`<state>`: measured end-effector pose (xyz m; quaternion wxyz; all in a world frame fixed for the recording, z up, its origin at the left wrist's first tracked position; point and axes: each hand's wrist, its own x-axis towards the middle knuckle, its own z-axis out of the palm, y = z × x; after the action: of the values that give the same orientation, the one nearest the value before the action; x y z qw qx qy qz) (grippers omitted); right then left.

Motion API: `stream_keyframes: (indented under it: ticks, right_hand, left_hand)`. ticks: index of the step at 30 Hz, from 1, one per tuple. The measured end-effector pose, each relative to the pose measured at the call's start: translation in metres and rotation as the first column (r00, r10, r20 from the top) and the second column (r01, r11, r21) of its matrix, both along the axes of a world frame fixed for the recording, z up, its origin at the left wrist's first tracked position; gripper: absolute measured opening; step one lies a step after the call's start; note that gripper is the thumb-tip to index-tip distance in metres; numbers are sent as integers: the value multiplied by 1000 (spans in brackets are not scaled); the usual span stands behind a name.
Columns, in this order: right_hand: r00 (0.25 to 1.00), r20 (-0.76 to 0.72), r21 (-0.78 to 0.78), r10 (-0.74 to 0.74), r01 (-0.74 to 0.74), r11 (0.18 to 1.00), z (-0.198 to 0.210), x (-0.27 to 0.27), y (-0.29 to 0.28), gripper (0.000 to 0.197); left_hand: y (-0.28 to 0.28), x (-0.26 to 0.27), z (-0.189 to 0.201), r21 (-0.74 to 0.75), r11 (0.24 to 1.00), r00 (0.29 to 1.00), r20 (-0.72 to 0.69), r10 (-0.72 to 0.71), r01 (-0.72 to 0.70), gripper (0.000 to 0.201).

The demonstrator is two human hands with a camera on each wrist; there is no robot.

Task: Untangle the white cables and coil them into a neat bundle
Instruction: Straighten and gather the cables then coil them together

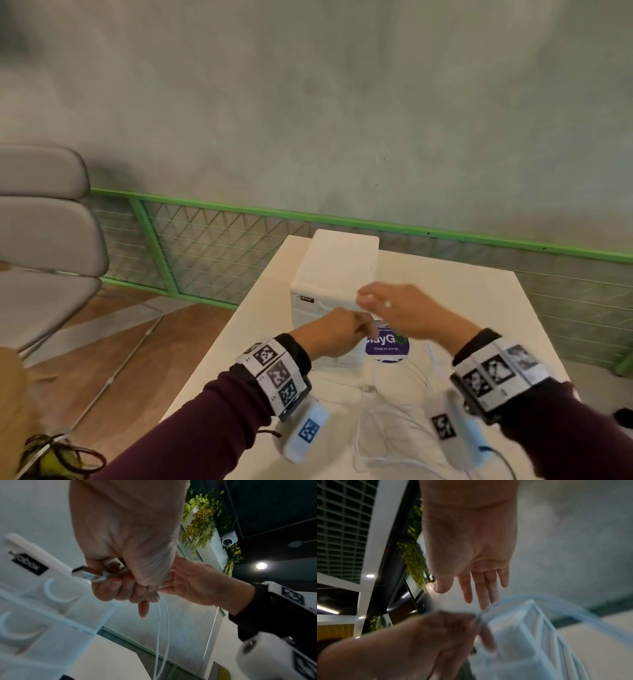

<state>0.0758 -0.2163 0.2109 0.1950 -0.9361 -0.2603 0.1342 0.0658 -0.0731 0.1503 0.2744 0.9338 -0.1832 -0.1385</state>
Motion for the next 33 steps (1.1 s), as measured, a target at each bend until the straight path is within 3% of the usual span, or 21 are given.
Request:
stream_keyframes:
  ticks: [3, 5, 7, 9, 12, 14, 17, 20, 23, 25, 29, 31, 33]
  right_hand:
    - [971, -226, 21, -73, 80, 997, -34, -2, 5, 49]
    - [946, -297, -22, -126, 125, 992, -49, 0, -3, 48]
    - [933, -316, -105, -172, 146, 984, -55, 5, -11, 38]
    - [934, -315, -167, -170, 122, 978, -58, 9, -21, 34]
    - [952, -274, -230, -139, 76, 970, -67, 16, -34, 39]
    - [949, -260, -230, -177, 117, 966, -77, 23, -43, 34]
    - [938, -257, -226, -232, 175, 958, -84, 29, -56, 30]
    - [933, -288, -187, -214, 165, 968, -89, 31, -69, 28]
    - [918, -321, -95, -234, 215, 972, -94, 28, -77, 26]
    - [922, -314, -48, -226, 222, 974, -96, 25, -80, 35]
    - [894, -376, 43, -245, 280, 959, -94, 27, -83, 22]
    - [876, -400, 104, -270, 336, 936, -92, 29, -83, 22]
    - [870, -393, 164, -297, 384, 908, -88, 31, -81, 27]
  left_hand:
    - [-7, -1, -16, -63, 998, 998, -51, -31, 28, 29]
    - [-6, -1, -29, -78, 997, 994, -108, 14, -23, 29]
    - [-1, -1, -43, -152, 979, 981, -159, 112, -137, 28]
    - [1, 0, -55, -159, 963, 966, -177, 188, -217, 42]
    - [-4, 6, -79, -66, 966, 959, -157, 236, -248, 40]
    - [-15, 10, -98, 31, 979, 969, -137, 206, -204, 25]
    - [-38, 13, -120, 192, 978, 991, -84, 102, -84, 26]
    - [-61, 12, -137, 415, 909, 999, -38, -22, 36, 28]
    - [-68, 11, -155, 574, 815, 997, -53, -51, 72, 30]
    - [-66, 12, -162, 601, 796, 997, -60, -47, 74, 31]
    - [-58, 15, -154, 631, 775, 998, 11, -61, 40, 27]
    - [-55, 19, -141, 600, 800, 998, 44, -41, 7, 26]
    - [-55, 22, -121, 478, 875, 997, 70, 43, -71, 25]
